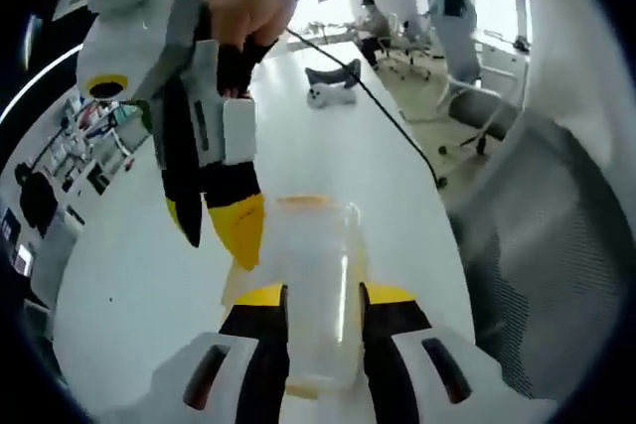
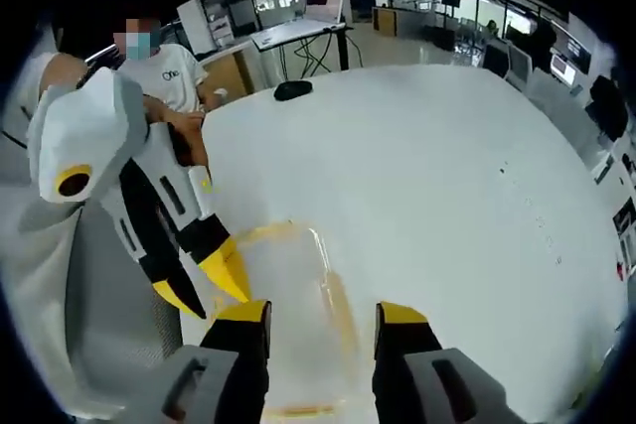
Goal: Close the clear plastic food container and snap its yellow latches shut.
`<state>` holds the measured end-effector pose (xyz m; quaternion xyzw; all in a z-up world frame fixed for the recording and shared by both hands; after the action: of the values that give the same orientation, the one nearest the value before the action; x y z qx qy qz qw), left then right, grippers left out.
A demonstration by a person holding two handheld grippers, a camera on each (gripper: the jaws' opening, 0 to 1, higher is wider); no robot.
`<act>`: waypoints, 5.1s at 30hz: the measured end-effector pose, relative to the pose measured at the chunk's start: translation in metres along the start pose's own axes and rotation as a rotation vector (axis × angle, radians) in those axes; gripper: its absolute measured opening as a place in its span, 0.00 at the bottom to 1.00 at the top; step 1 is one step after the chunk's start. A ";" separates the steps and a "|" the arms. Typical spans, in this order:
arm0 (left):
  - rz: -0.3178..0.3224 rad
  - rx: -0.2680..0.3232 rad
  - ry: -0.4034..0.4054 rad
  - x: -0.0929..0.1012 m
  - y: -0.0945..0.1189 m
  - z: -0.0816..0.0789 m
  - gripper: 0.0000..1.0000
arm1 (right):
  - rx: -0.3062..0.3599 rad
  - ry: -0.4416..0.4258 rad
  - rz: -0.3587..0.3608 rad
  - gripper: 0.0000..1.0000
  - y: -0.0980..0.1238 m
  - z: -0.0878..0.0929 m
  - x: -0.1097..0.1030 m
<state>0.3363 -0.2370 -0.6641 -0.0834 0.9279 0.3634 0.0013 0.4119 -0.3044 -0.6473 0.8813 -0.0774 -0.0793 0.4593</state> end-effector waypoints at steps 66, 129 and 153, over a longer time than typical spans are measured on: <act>-0.144 0.134 0.365 -0.018 0.011 0.059 0.73 | 0.208 -0.053 0.255 0.76 -0.008 0.091 -0.057; -0.222 0.082 0.353 -0.044 0.053 0.109 0.68 | 0.212 0.026 0.217 0.70 -0.059 0.026 -0.047; -0.235 0.069 0.348 -0.084 0.094 0.150 0.67 | 0.215 0.037 0.213 0.70 -0.096 -0.031 -0.030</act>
<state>0.3963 -0.0553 -0.7055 -0.2526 0.9099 0.3087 -0.1139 0.3954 -0.2188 -0.7066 0.9136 -0.1700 -0.0050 0.3694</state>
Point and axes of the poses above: the point that each gripper's makers call its tool centre point, and the gripper's own axes: y roughly backward along the fingers, x roughly to its right, z roughly out of its underside, the point moved 5 cm from there along y, roughly backward along the fingers, and after that the axes turned 6 degrees about y, right-handed, at the moved point
